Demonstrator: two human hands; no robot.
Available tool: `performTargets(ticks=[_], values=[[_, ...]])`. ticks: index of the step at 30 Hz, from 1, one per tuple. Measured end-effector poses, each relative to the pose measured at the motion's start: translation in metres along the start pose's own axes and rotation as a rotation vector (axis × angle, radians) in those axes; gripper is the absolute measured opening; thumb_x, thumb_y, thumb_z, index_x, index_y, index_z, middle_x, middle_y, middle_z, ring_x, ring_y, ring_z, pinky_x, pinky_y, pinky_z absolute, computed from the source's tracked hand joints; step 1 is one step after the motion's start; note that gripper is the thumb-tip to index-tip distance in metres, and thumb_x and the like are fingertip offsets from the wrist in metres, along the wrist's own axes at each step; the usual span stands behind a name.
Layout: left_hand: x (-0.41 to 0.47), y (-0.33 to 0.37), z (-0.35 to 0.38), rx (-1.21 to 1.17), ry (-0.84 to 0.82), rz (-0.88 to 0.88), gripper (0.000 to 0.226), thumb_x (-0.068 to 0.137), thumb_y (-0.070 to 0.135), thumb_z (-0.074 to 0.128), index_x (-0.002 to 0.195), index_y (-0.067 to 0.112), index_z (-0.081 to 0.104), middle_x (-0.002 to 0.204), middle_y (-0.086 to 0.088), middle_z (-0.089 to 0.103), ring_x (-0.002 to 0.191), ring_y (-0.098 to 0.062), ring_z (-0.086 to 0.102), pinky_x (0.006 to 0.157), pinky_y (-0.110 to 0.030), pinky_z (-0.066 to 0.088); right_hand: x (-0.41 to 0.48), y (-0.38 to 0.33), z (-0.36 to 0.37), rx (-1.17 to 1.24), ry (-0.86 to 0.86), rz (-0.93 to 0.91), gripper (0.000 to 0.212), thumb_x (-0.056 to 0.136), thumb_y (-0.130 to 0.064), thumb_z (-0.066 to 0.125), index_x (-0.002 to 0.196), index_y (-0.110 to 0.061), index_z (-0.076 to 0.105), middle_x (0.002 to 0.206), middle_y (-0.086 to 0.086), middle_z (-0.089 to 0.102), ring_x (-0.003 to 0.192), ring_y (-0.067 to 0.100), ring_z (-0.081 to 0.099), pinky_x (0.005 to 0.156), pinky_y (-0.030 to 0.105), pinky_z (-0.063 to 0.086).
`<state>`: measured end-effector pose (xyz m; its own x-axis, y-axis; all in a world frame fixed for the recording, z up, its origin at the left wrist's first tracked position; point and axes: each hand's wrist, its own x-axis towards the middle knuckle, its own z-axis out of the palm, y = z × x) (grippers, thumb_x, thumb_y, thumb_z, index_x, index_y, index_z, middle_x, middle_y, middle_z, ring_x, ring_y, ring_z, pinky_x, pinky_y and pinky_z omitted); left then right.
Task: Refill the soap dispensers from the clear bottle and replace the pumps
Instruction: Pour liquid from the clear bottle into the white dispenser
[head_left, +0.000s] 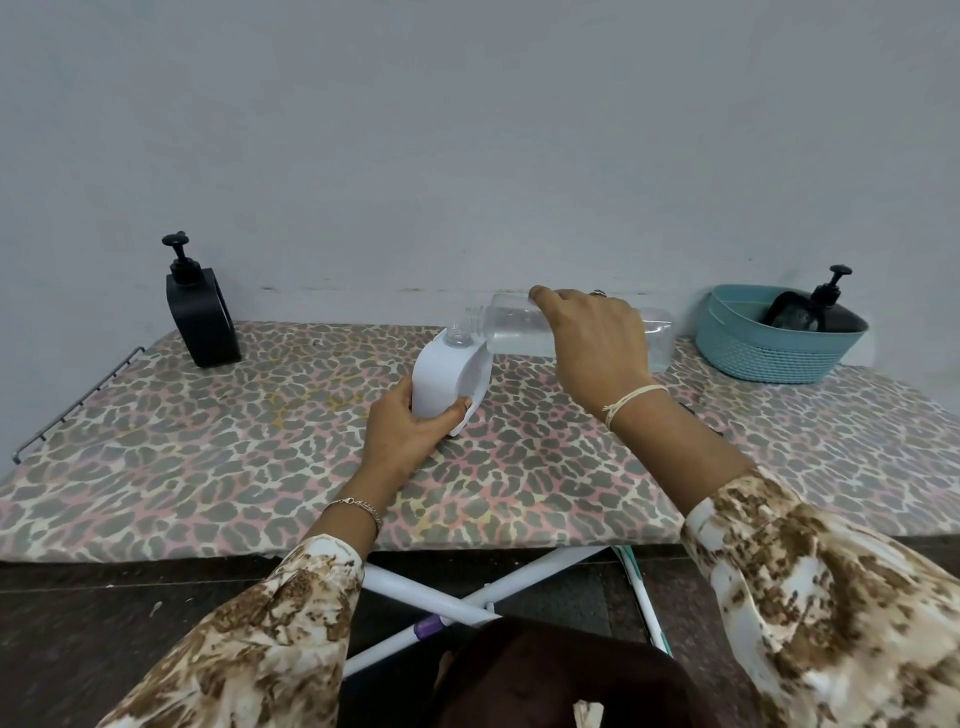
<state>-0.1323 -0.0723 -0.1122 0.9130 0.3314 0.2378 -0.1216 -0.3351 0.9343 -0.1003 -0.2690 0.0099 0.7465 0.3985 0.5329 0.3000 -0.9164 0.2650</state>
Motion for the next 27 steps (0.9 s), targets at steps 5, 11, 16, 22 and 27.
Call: performTargets(ticks=[5,11,16,22,27], values=[[0.0008,-0.0008,0.0002,0.003,-0.001,0.0,0.055,0.069,0.042,0.083,0.116,0.023,0.062,0.109,0.004,0.069,0.097,-0.015,0.067,0.079,-0.038,0.059,0.0,-0.0003,-0.0007,0.003,0.001,0.0,0.056,0.073,0.007,0.058,0.122,-0.02,0.051,0.09,0.0,0.066,0.074,0.023,0.059,0.058,0.029,0.033],[0.0012,-0.0013,0.0,-0.002,-0.008,-0.006,0.055,0.068,0.042,0.083,0.116,0.024,0.061,0.11,0.003,0.069,0.097,-0.015,0.067,0.079,-0.038,0.059,0.0004,0.0,-0.002,0.007,0.002,-0.007,0.057,0.073,0.007,0.058,0.123,-0.02,0.051,0.092,0.0,0.066,0.073,0.022,0.057,0.059,0.029,0.035],[0.0013,-0.0019,-0.0004,-0.021,-0.02,-0.013,0.053,0.068,0.042,0.083,0.114,0.028,0.06,0.11,0.003,0.068,0.098,-0.015,0.067,0.078,-0.039,0.06,0.0005,0.0003,-0.0006,0.009,0.01,-0.017,0.056,0.074,0.006,0.058,0.123,-0.019,0.051,0.093,0.0,0.066,0.076,0.024,0.06,0.06,0.03,0.035],[0.0007,-0.0004,-0.0005,-0.031,-0.025,-0.024,0.056,0.069,0.039,0.084,0.117,0.025,0.06,0.111,0.002,0.069,0.096,-0.016,0.068,0.078,-0.039,0.06,0.0005,0.0003,-0.0004,0.008,0.019,-0.022,0.055,0.074,0.006,0.057,0.123,-0.019,0.05,0.093,0.0,0.065,0.074,0.023,0.058,0.059,0.03,0.032],[0.0007,-0.0006,-0.0016,-0.027,-0.03,-0.028,0.058,0.068,0.042,0.083,0.118,0.025,0.059,0.111,0.002,0.068,0.097,-0.017,0.068,0.077,-0.04,0.06,0.0013,0.0011,-0.0003,0.02,0.006,-0.023,0.055,0.074,0.008,0.056,0.122,-0.018,0.05,0.09,0.0,0.064,0.066,0.022,0.047,0.058,0.03,0.033]])
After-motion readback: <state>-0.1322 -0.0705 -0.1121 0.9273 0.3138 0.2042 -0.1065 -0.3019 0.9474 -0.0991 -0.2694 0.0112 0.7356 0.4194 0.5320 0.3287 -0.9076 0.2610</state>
